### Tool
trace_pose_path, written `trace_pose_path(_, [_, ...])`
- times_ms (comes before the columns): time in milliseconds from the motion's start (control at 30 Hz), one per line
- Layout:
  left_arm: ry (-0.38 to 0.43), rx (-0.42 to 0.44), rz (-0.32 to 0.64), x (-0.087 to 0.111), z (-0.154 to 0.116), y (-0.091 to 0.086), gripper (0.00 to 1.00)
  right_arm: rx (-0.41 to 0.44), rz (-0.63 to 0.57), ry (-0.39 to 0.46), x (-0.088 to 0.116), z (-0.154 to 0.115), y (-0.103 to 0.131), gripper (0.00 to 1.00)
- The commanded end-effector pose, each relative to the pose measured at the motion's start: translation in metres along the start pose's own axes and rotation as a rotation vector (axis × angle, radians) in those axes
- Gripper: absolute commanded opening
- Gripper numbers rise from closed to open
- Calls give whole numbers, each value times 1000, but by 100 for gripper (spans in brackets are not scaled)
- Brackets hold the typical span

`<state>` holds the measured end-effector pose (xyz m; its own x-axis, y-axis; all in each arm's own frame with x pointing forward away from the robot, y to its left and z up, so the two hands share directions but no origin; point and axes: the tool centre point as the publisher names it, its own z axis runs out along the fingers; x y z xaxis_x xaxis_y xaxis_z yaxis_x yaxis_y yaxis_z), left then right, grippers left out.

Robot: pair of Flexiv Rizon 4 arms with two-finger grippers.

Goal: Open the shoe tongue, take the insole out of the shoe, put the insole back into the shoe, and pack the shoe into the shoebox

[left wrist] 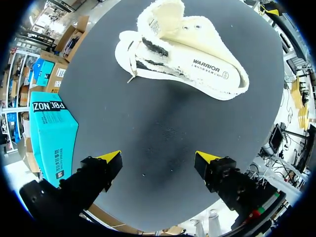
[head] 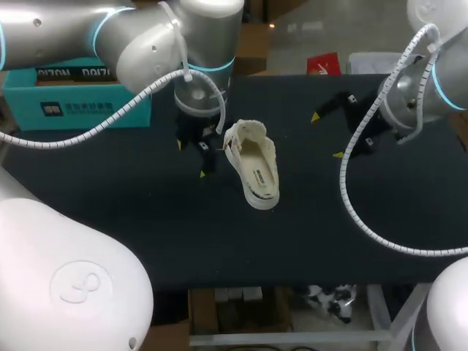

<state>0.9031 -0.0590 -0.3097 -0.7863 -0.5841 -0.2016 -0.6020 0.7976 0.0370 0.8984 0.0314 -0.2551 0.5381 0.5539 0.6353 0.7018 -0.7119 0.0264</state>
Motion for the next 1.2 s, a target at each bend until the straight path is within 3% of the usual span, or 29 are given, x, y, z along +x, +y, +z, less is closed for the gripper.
trace_pose_path(33, [-2, -5, -1, 0, 0, -2, 100, -108, 32, 22, -5, -3, -12, 100])
trace_pose_path(600, [-2, -5, -1, 0, 0, -2, 100, -108, 32, 22, -5, -3, -12, 100])
trace_pose_path(933, [-2, -5, -1, 0, 0, -2, 100, -3, -102, 176, -5, 1, -4, 100])
trace_pose_path(1200, [-2, -5, -1, 0, 0, -2, 100, 27, -134, 195, -3, 1, -4, 100])
